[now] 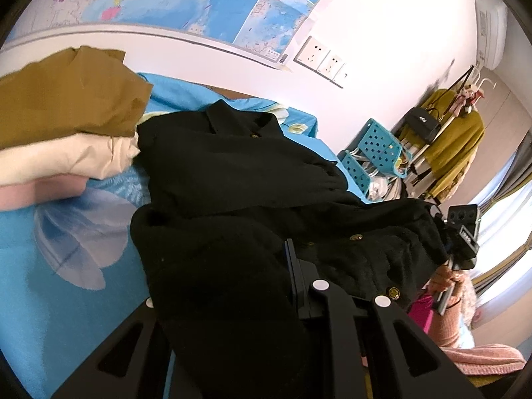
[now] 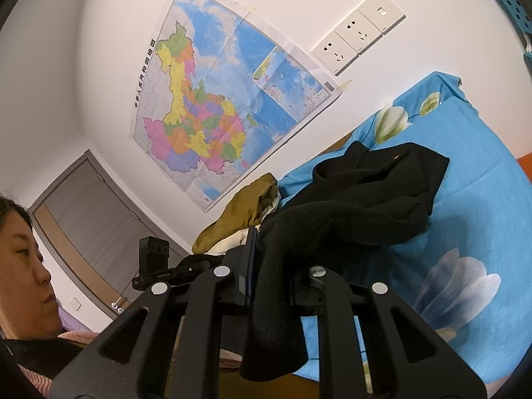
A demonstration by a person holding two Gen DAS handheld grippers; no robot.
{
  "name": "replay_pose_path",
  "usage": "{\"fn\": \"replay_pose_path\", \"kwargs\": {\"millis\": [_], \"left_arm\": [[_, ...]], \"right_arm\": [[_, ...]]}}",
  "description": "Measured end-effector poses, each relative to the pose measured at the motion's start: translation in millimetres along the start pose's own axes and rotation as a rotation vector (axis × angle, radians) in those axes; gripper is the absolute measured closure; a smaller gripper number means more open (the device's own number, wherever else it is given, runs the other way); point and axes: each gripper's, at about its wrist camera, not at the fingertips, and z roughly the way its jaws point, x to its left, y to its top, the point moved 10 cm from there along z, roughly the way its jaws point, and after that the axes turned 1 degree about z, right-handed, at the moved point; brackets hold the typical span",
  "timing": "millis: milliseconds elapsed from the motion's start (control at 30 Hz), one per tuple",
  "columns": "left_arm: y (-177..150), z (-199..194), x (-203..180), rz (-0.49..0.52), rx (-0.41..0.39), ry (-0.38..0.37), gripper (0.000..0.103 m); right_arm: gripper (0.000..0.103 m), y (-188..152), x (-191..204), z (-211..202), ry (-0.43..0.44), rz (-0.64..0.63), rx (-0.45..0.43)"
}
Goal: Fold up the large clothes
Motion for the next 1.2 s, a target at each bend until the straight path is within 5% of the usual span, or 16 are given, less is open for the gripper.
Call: {"fn": "replay_pose_path", "kwargs": {"millis": [367, 1200], "left_arm": [[9.5, 0.7, -9.5, 0.077, -0.008, 0.065, 0.087], [38.7, 4.5, -3.8, 0.05, 0.002, 0.039, 0.087]], "right_arm": [[0.089, 11.4, -5.3, 9.1, -0.018, 0.008, -0.003], [0.088, 40.6, -10.1, 33.4, -0.058, 0.025, 0.002]]}}
